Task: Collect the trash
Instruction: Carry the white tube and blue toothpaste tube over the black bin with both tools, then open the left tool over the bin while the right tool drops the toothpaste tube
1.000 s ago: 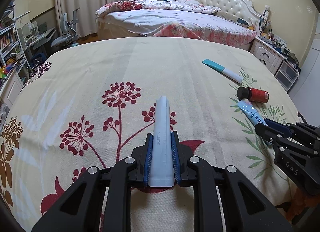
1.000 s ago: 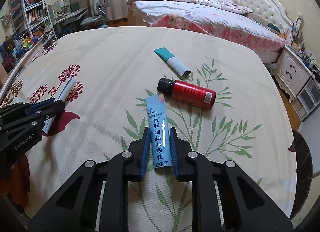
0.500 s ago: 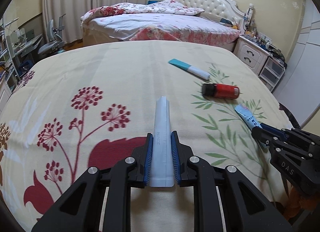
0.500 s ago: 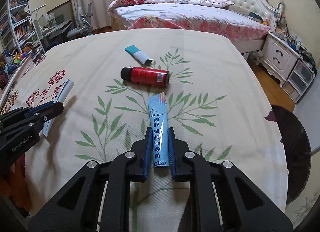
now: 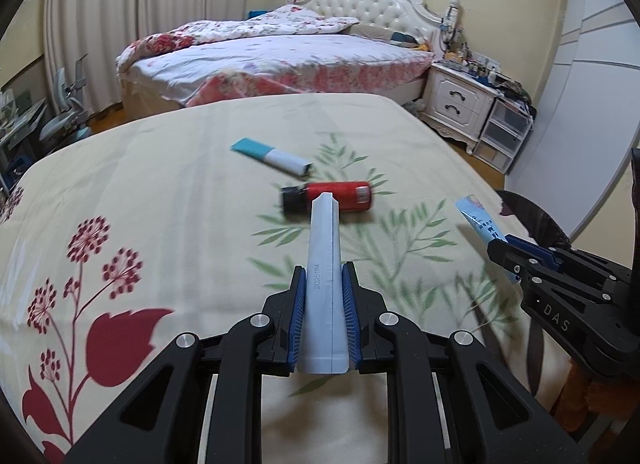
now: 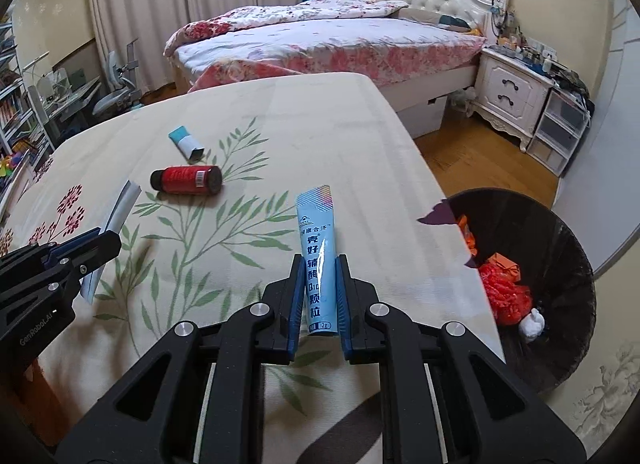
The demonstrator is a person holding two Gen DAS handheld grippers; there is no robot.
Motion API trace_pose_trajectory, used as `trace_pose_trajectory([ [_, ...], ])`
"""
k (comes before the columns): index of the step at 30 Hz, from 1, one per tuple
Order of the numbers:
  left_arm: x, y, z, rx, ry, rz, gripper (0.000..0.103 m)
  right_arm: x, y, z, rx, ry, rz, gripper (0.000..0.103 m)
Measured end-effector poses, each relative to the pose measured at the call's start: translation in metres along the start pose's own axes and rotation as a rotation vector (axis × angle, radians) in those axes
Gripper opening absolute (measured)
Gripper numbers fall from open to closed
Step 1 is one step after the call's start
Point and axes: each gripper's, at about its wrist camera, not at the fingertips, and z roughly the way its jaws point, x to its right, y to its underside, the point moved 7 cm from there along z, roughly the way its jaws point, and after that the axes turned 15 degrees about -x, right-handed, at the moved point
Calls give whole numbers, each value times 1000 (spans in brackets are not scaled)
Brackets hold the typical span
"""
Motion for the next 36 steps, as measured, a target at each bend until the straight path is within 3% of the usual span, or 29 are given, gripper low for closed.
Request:
trace_pose_trajectory([
  [19, 126, -54, 24, 37, 123, 216, 20, 142, -6, -18, 85, 155, 286, 15],
  [27, 182, -73, 45, 46, 143, 308, 20, 186, -6, -7, 76, 186, 380, 15],
  [36, 212, -90, 72, 20, 139, 365, 20, 218, -2, 13, 50, 214, 442, 15],
])
